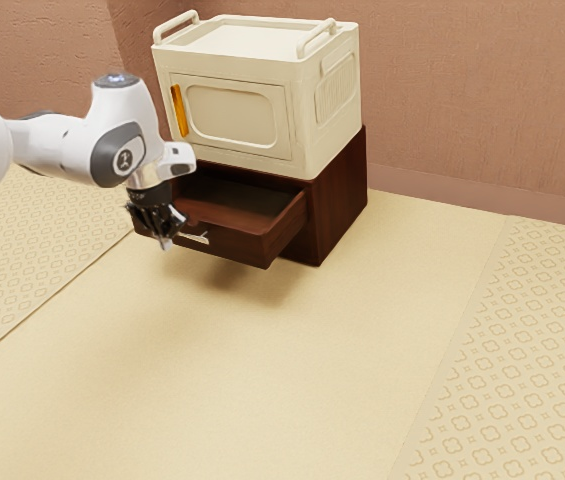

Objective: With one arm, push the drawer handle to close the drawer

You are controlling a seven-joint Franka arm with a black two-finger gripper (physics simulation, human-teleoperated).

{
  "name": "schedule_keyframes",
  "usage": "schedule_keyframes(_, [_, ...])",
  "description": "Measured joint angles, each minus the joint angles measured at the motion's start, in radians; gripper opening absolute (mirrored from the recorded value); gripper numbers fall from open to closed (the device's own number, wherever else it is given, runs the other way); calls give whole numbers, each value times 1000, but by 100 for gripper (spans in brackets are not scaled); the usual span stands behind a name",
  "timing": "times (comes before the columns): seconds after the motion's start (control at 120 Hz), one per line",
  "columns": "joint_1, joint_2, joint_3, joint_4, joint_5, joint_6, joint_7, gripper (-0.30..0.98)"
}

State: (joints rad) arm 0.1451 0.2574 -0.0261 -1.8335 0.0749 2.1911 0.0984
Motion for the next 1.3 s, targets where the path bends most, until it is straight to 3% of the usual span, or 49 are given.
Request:
schedule_keyframes(0.458, [-19, 111, -6, 121, -3, 125, 1, -10])
schedule_keyframes(1.3, [-41, 358, -6, 470, -2, 104, -1, -10])
